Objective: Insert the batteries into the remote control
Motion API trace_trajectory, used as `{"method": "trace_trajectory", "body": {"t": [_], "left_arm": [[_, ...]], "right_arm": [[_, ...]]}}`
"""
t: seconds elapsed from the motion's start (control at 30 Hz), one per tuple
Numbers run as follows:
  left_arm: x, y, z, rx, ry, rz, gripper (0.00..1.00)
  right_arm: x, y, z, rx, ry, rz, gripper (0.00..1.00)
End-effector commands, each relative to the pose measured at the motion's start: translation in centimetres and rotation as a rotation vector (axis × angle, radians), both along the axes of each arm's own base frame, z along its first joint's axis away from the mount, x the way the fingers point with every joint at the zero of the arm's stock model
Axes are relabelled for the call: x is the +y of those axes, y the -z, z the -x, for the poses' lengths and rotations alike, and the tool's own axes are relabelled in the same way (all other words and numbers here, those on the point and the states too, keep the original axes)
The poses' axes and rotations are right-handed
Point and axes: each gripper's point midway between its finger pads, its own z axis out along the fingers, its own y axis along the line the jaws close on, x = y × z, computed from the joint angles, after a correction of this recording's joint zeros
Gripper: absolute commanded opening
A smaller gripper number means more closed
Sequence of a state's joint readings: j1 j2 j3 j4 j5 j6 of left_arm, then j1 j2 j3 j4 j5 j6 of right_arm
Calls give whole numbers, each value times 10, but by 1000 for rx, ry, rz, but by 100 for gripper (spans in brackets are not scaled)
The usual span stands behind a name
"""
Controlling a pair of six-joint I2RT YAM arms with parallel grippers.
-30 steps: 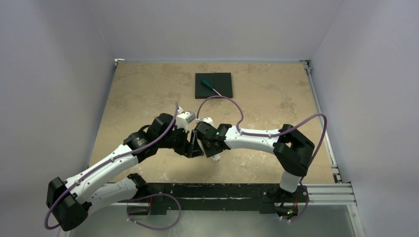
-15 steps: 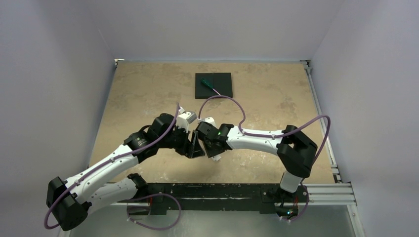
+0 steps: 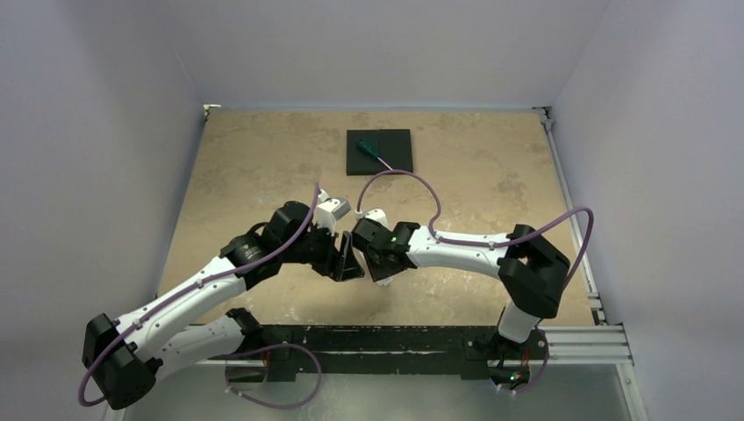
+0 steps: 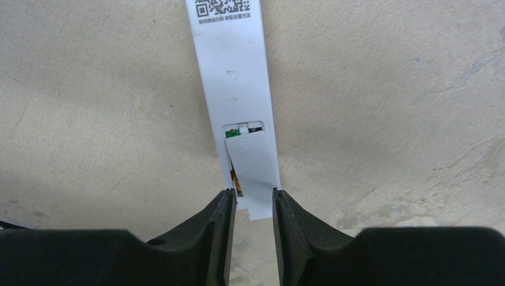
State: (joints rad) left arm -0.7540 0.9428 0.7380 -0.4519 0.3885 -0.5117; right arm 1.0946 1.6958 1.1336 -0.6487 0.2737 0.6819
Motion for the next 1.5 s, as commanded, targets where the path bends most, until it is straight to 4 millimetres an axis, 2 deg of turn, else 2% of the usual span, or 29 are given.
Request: {"method": "trace_trajectory", "body": {"t": [0.0, 0.77, 1.47], "left_arm": [[3, 5, -6, -9, -28, -21, 64], [2, 5, -6, -9, -26, -20, 65], [2, 5, -6, -8, -22, -18, 65]], "right_arm": [[2, -14, -1, -55, 15, -33, 39], [12, -7, 2, -20, -4, -59, 49], [19, -1, 2, -1, -28, -57, 49]]}}
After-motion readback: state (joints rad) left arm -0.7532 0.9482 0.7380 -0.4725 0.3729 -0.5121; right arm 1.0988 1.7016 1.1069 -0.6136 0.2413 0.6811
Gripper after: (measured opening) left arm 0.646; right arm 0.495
